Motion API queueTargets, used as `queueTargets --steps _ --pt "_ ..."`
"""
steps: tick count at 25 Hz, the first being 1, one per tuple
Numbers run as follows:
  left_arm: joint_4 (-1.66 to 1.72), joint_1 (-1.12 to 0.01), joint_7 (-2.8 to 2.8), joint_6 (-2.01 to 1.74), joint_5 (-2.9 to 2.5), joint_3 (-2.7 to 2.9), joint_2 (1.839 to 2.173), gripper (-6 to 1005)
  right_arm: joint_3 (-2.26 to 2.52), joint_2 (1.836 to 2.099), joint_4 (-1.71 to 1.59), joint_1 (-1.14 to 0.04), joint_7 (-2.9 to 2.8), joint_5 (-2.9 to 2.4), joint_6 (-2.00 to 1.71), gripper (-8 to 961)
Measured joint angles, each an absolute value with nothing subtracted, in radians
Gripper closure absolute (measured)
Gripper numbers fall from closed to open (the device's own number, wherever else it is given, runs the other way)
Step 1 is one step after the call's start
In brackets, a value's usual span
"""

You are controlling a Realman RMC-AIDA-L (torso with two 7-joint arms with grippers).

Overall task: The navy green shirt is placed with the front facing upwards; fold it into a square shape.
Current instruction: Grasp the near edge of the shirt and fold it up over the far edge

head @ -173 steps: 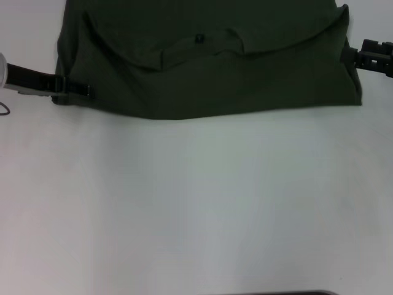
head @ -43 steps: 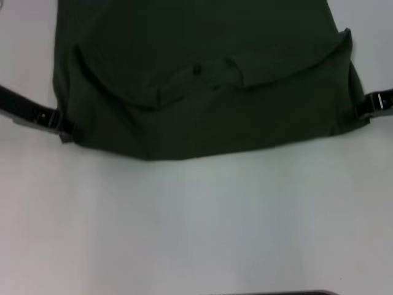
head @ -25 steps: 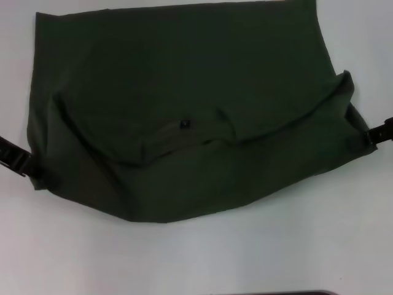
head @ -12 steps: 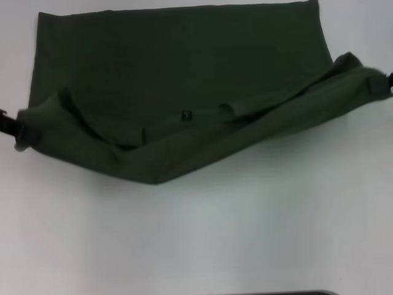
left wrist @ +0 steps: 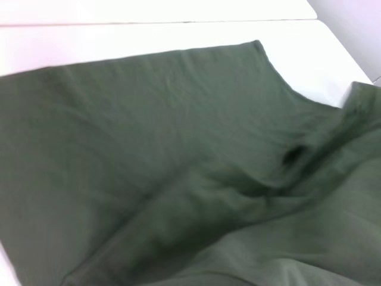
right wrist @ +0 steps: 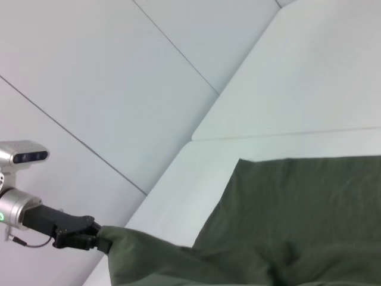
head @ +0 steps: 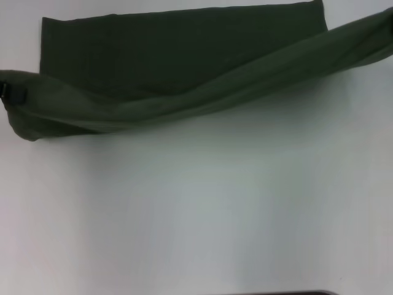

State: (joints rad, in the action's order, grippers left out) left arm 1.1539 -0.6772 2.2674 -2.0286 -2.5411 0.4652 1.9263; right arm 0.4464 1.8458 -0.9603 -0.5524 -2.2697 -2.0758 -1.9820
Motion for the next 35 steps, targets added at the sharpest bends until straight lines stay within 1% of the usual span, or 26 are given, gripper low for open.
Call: queueTargets --steps 7,13,18,20,25,28,31,33,34,35 --pt "1.139 -0.666 2.265 -2.022 -2.551 0.477 1.931 876 0.467 1.859 -0.952 -0.552 -2.27 -2.11 -1.975 906" --pt "1.139 -0.664 2.265 -1.968 -2.542 0.473 1.951 876 0.468 1.888 -0.95 -0.523 -2.272 -2.172 -1.975 907" --pt "1.14 -0.703 2.289 -1.902 -2.537 0.469 1.959 876 0.419 1.89 -0.95 -0.501 -2.278 -2.177 -1.939 907" --pt "1.144 -0.719 2.314 -1.843 -2.537 0.473 1.972 876 0.383 1.896 -0.949 -0.5 -2.279 -2.164 -1.904 906" --pt "1.143 -0.743 2.344 -1.655 -2.541 0.531 2.027 876 0.358 1.949 -0.937 -0.508 -2.224 -2.089 -1.761 906" --pt "1.139 -0.746 2.363 -1.543 -2.543 0.599 2.053 876 0.364 1.967 -0.897 -0.538 -2.194 -2.081 -1.677 906" --pt "1.141 -0.74 2.373 -1.413 -2.549 0.657 2.093 877 0.37 1.983 -0.845 -0.566 -2.154 -2.08 -1.58 907" --pt "1.141 -0.732 2.375 -1.316 -2.56 0.692 2.119 879 0.373 2.001 -0.828 -0.578 -2.132 -2.079 -1.502 907" --pt "1.139 -0.725 2.376 -1.23 -2.564 0.715 2.141 880 0.376 2.009 -0.821 -0.583 -2.122 -2.079 -1.467 907" --pt "1.139 -0.725 2.376 -1.23 -2.564 0.715 2.141 878 0.383 2.014 -0.814 -0.588 -2.113 -2.079 -1.439 906"
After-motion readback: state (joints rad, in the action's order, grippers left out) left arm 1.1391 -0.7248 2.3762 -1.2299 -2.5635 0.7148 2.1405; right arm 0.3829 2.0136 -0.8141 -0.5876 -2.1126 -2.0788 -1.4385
